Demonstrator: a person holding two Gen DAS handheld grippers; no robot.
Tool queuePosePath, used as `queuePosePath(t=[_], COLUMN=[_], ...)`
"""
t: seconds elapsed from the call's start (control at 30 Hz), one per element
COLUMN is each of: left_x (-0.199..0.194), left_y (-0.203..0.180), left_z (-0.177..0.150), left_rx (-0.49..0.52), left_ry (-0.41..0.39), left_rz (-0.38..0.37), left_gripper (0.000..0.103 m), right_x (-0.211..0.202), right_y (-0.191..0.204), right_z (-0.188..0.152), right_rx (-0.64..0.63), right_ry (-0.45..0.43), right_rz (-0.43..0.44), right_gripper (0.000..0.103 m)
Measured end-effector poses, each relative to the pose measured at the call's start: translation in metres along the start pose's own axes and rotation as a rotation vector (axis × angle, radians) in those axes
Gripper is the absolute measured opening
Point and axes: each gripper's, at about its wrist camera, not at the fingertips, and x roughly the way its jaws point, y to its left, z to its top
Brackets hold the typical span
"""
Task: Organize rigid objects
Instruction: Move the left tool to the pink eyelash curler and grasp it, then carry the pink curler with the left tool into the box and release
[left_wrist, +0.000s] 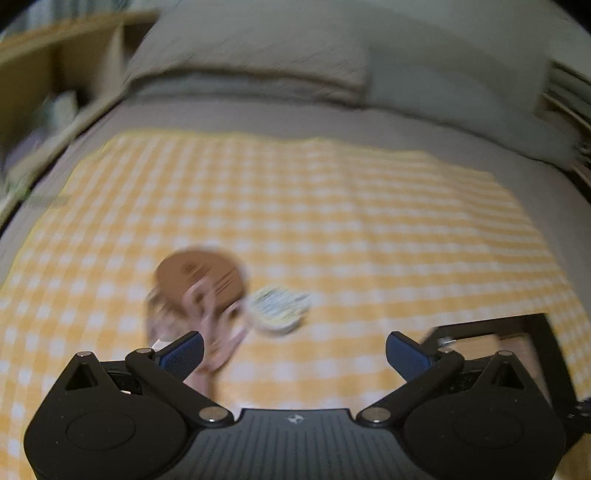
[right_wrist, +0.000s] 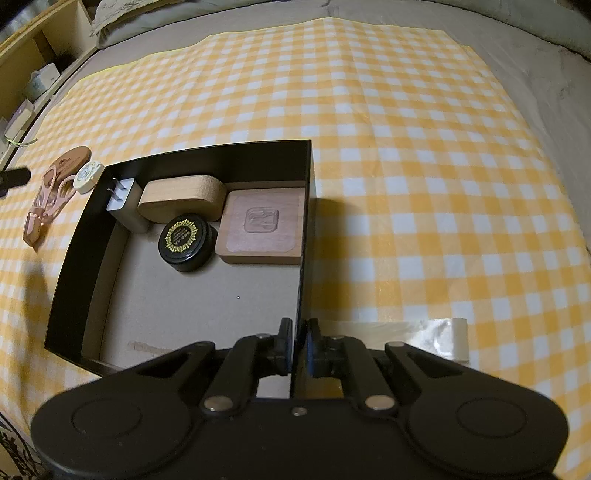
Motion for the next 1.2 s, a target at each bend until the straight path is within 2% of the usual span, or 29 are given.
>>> queuePosePath(t=[0.13, 0.23, 0.3, 0.53, 0.6, 0.67, 0.9, 1.03, 1.2], left_x=[0.015, 0.022, 0.027, 0.045, 0.048, 0.049, 0.037, 0.018, -0.009], left_y=[0.032, 0.047, 0.056, 0.075, 0.078, 0.080, 0.078, 0.071, 0.041], left_z=[-0.006, -0.008, -0.011, -0.019, -0.020, -0.020, -0.020, -0.014, -0.002], left_rx=[-0.036, -0.018, -0.018, -0.035, -0.043, -0.045, -0.070, -0.102, -0.065], left_ry=[0.066, 0.088, 0.111, 0.199, 0.210, 0.215, 0.186, 0.117, 0.024], left_rz=[0.057, 0.094, 0.099, 0.110, 0.107, 0.099, 0.073, 0.004, -0.091], left_gripper=[0.103, 0.094, 0.080, 0.051, 0.032, 0.024, 0.016, 0.016, 0.016], right_x=[0.000, 0.000, 0.000, 0.000, 0.000, 0.000, 0.000, 0.000, 0.000], right_y=[0.000, 0.000, 0.000, 0.000, 0.000, 0.000, 0.000, 0.000, 0.000], right_z=[0.000, -0.001, -0.001, -0.001, -0.001, -0.001, -0.001, -0.001, -0.001], right_rx=[-0.003, -0.004, -0.004, -0.004, -0.004, -0.004, -0.004, -0.005, -0.004], right_ry=[0.000, 0.000, 0.000, 0.001, 0.001, 0.000, 0.000, 0.001, 0.000], right_rz=[-0.003, -0.002, -0.002, -0.002, -0.002, -0.002, -0.002, -0.002, -0.002], right_gripper=[0.007, 0.007, 0.007, 0.007, 0.007, 0.007, 0.008, 0.008, 0.008])
